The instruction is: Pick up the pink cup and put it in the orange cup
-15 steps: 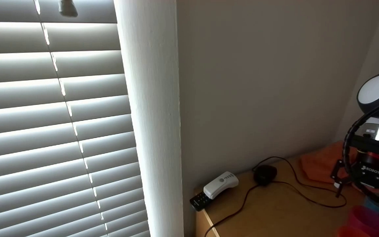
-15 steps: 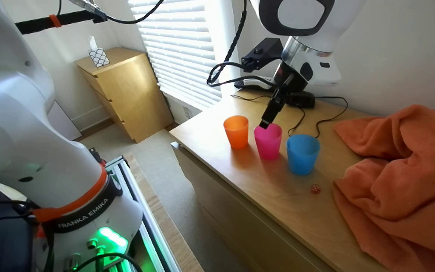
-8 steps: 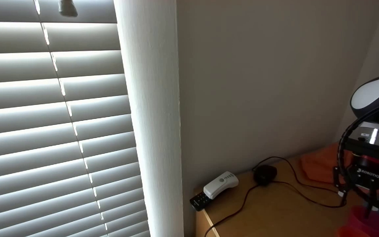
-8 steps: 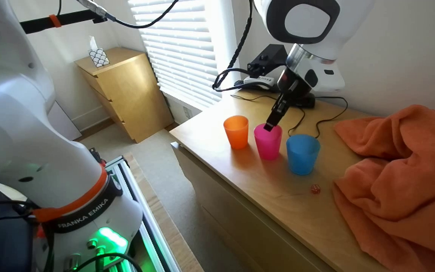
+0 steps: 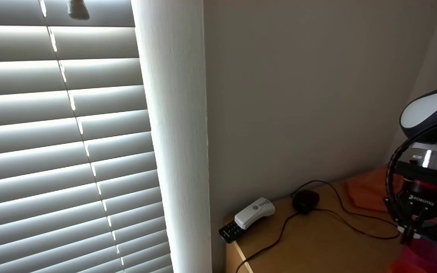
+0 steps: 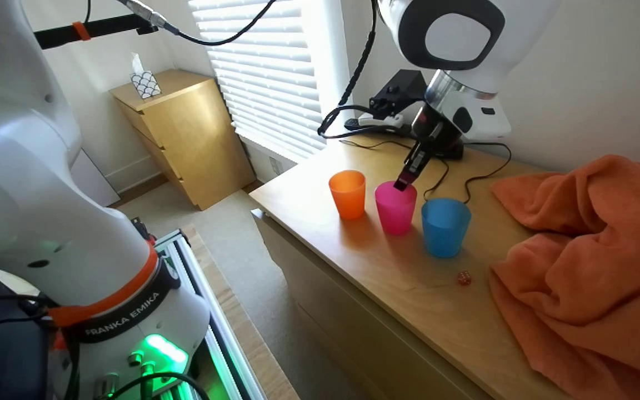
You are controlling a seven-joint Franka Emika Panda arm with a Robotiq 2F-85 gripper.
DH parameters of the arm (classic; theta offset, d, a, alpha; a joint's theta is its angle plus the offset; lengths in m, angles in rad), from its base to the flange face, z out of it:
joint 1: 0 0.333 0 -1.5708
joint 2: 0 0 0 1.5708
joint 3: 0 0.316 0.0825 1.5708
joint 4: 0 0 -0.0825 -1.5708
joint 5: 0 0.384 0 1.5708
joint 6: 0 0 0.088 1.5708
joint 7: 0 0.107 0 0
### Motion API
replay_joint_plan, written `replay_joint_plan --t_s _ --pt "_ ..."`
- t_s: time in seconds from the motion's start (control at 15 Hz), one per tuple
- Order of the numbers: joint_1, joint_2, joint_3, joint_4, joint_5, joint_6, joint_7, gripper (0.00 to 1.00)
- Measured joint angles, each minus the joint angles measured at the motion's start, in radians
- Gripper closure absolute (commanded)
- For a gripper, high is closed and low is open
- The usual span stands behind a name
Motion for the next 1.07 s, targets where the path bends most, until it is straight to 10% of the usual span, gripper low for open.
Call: replay_joint_plan --t_s 1.07 --pt "0.083 -0.286 -0.004 -0.053 -0.115 -0.223 0.059 0.99"
